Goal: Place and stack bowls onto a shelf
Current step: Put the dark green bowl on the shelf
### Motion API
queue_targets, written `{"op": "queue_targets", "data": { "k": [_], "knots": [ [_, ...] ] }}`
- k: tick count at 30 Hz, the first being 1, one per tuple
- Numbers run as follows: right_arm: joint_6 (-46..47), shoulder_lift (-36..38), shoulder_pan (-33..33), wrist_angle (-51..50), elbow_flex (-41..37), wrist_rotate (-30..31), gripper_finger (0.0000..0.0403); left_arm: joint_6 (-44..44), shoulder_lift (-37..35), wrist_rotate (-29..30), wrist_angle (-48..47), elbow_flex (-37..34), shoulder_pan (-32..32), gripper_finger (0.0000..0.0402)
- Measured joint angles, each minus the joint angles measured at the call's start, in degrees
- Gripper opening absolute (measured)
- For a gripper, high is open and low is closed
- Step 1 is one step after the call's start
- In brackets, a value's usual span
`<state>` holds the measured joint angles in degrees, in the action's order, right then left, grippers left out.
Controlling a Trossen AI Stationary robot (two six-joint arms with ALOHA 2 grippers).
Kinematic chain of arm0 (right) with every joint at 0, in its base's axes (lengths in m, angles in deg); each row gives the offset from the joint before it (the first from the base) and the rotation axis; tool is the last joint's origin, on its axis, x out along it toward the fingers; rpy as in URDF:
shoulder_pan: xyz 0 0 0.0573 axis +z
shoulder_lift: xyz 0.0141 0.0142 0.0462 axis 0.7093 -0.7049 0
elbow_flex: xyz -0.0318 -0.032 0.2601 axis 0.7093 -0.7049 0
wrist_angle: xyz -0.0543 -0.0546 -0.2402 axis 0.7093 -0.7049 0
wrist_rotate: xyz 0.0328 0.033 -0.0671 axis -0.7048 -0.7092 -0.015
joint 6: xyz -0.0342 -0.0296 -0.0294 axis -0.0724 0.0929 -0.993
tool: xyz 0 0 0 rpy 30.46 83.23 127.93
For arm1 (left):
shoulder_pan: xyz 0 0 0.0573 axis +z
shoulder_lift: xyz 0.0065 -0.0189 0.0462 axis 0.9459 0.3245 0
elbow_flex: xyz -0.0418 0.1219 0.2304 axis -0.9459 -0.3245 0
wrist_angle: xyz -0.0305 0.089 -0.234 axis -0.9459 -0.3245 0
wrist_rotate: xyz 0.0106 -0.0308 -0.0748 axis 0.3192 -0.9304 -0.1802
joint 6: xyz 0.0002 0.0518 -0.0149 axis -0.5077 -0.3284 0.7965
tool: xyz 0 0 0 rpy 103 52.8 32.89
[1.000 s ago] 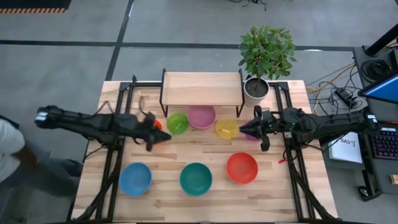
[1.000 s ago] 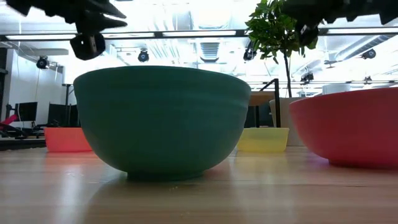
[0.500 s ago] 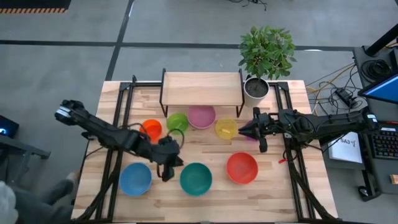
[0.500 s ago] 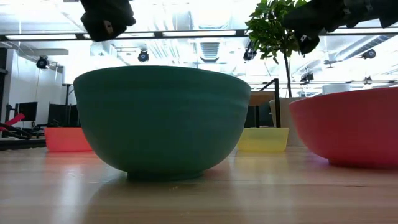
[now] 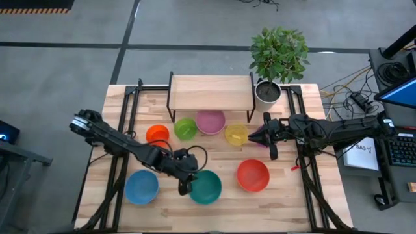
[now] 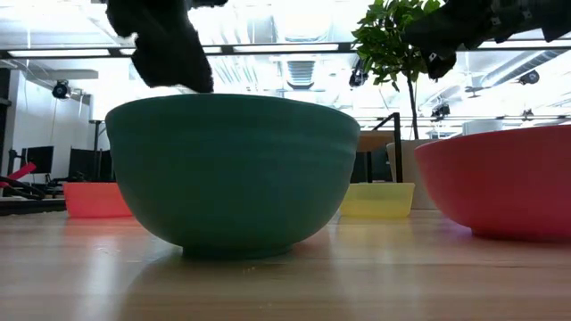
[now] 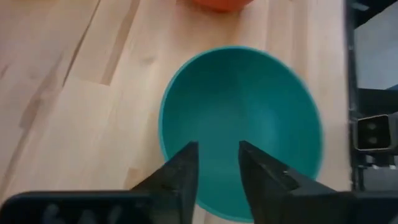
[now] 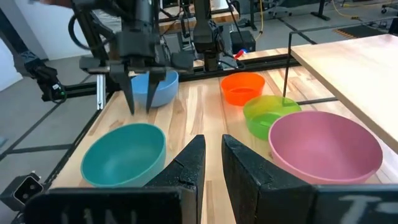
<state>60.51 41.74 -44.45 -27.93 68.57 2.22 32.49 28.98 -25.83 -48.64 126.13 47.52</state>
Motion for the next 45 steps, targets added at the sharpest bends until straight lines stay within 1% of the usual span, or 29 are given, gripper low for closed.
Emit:
{"op": "queue_targets", "data": {
  "k": [4,7,11,16,19,22,25,30,31,36,39,42,45],
  "knots": [
    [0.1,-0.3,0.0,0.0,0.0,0.0,0.0043,1.6,2.5,2.1,0.1,0.0,0.0,0.0170],
    [0.2,-0.3,0.0,-0.4,0.0,-0.4,0.0043,2.2,4.4,2.7,0.7,0.0,0.0,0.0198],
    [0.9,-0.4,0.0,-1.6,0.0,-0.4,0.0043,3.3,6.7,2.9,0.7,0.0,0.0,0.0207],
    [1.6,-1.1,0.0,-1.6,0.0,-0.4,0.0043,4.7,8.4,3.0,0.9,0.0,0.0,0.0201],
    [1.6,-1.6,0.0,-1.6,0.0,-0.4,0.0043,5.3,8.6,3.0,0.9,0.0,0.0,0.0187],
    [1.6,-2.4,0.0,-1.6,0.0,-0.4,0.0043,6.2,8.6,2.9,1.0,0.0,0.0,0.0157],
    [1.8,-3.2,0.0,-1.6,0.0,-0.4,0.0043,7.3,8.6,2.9,0.9,0.0,0.0,0.0111],
    [2.3,-4.4,0.0,-1.7,0.0,-0.4,0.0043,9.0,8.6,2.9,1.0,0.0,0.0,0.0020],
    [2.4,-4.5,0.0,-1.7,0.0,-0.4,0.0043,9.3,8.6,2.9,1.0,0.0,0.0,0.0010],
    [2.0,-4.5,0.0,-1.7,0.0,-0.5,0.0043,10.9,8.4,2.9,0.9,0.0,0.0,0.0003],
    [1.4,-4.5,0.0,-1.7,0.0,-0.5,0.0043,10.4,7.7,2.8,0.8,1.5,0.1,0.0002],
    [0.6,-4.9,0.0,-1.8,0.0,-0.5,0.0043,7.4,6.0,2.8,-0.3,4.6,1.2,0.0002],
    [-0.4,-5.0,0.0,-1.7,0.0,-0.5,0.0043,2.9,4.3,2.8,-4.2,8.5,3.6,0.0001]
  ]
}}
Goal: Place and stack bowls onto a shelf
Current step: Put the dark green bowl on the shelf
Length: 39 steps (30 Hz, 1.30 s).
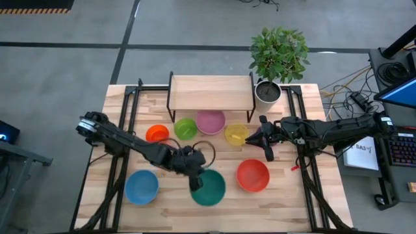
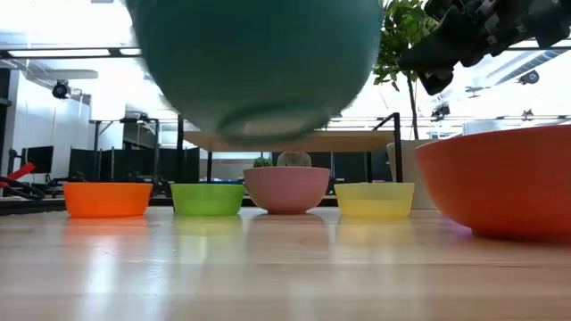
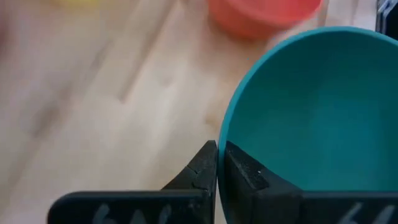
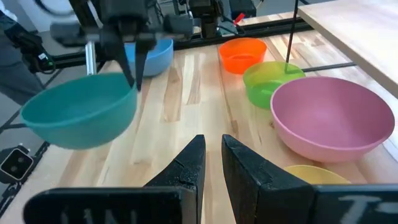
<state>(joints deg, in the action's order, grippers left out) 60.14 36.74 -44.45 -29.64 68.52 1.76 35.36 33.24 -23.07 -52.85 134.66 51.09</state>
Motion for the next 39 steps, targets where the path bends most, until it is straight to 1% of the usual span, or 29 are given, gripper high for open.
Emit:
{"op": "queue_targets", "data": {
  "k": [5,11,14,19,23,35,39],
  "knots": [
    [-1.6,-0.6,0.0,-0.3,0.0,0.0,0.0043,-8.4,-3.6,0.0,-5.9,6.7,6.5,0.0001],
    [-1.5,-1.0,0.0,-0.9,-0.1,0.0,0.0043,-17.5,-7.0,-0.6,-14.2,13.8,17.1,0.0001],
    [-1.5,-1.2,0.0,-0.8,-0.1,0.0,0.0043,-20.9,-7.5,-0.9,-17.8,17.4,23.0,0.0000],
    [-1.4,-1.6,0.0,-0.8,-0.1,0.0,0.0043,-24.7,-7.3,-3.1,-22.3,22.5,32.2,0.0000],
    [-1.3,-1.7,0.0,-0.7,-0.1,0.0,0.0043,-26.5,-7.3,-5.0,-23.7,23.2,38.1,0.0000],
    [-0.9,-1.7,0.0,-0.8,-0.1,0.0,0.0043,-29.8,-5.9,-5.0,-26.2,22.8,54.3,0.0000],
    [-0.9,-1.7,0.0,-0.8,-0.1,0.1,0.0043,-30.3,-4.4,-4.9,-26.5,22.7,58.4,0.0000]
  ]
}}
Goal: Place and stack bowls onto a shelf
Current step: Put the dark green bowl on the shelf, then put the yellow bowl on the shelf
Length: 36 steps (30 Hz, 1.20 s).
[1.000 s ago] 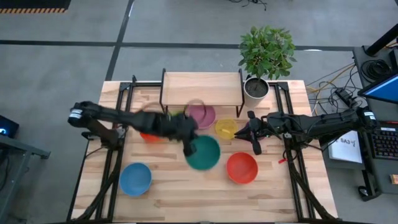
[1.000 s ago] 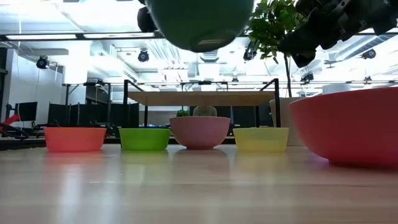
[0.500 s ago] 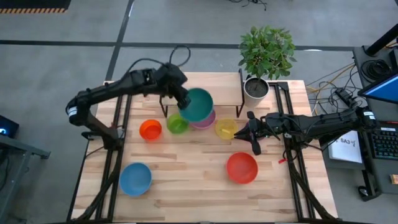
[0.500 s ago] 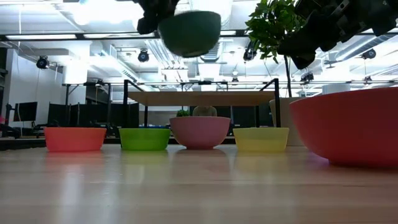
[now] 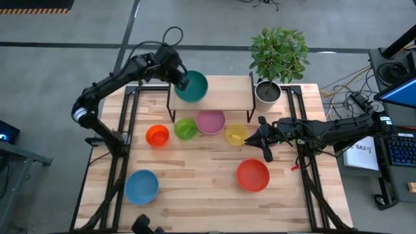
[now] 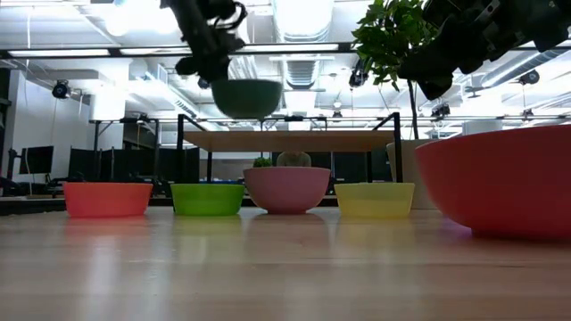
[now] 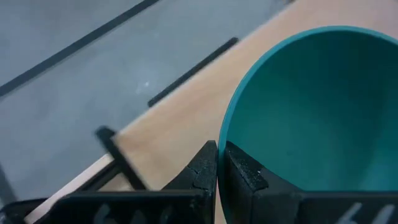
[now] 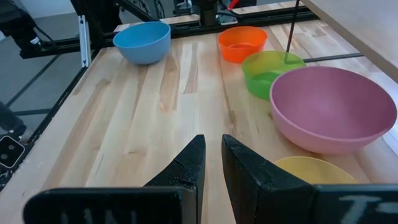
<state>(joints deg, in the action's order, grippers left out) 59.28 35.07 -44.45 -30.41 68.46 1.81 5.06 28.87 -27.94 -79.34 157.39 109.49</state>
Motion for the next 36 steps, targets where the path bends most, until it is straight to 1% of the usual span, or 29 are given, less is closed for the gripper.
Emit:
{"op": "queue_targets", "data": {
  "k": [7,13,23,28,34,36],
  "knots": [
    [0.0,0.0,0.0,0.0,0.0,0.0,0.0043,-1.4,2.5,0.0,-0.5,0.0,3.3,0.0000],
    [0.0,0.0,0.0,0.0,0.0,0.0,0.0043,-1.9,3.8,-0.1,-0.5,0.0,3.5,0.0008],
    [0.0,0.0,0.0,0.0,0.0,0.0,0.0043,-2.3,3.9,0.5,-0.5,0.0,4.0,0.0027],
    [0.9,0.0,0.0,0.0,0.0,0.0,0.0043,-3.5,3.9,0.5,-0.4,0.4,4.2,0.0053],
    [2.3,0.0,0.0,0.0,0.0,0.2,0.0043,-8.6,3.4,0.4,-0.5,2.8,4.2,0.0096],
    [3.8,0.0,0.0,0.0,0.0,0.5,0.0043,-10.4,2.3,-0.9,-0.3,3.5,3.8,0.0105]
  ]
}}
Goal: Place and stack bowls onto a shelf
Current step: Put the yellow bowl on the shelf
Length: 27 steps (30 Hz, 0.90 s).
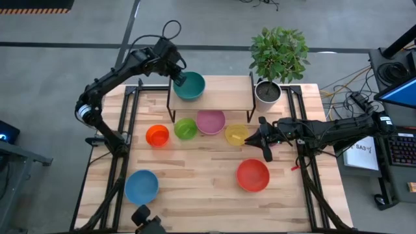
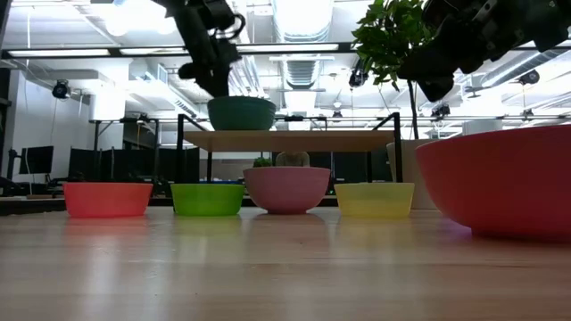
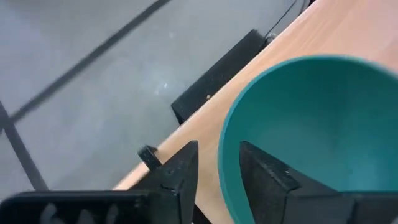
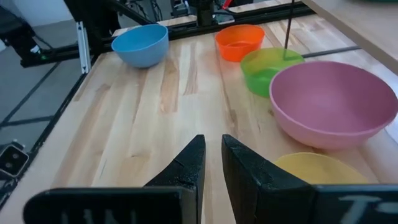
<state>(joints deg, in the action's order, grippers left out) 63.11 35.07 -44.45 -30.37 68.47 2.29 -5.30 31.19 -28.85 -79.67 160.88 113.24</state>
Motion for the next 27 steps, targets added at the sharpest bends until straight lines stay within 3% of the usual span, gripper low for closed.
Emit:
{"op": "queue_targets", "data": {
  "k": [6,11,27],
  "knots": [
    [3.1,0.0,0.0,0.4,0.0,0.0,0.0043,-1.8,-5.1,-4.6,2.2,-1.0,-3.4,0.0107],
    [-0.2,0.0,0.0,0.4,0.0,0.8,0.0043,-4.9,-10.7,-6.6,8.3,-5.9,-10.2,0.0101],
    [-0.4,-0.4,0.1,1.0,0.0,3.3,0.0043,-1.8,-38.3,-6.7,46.0,-46.5,-33.3,0.0095]
  ]
}}
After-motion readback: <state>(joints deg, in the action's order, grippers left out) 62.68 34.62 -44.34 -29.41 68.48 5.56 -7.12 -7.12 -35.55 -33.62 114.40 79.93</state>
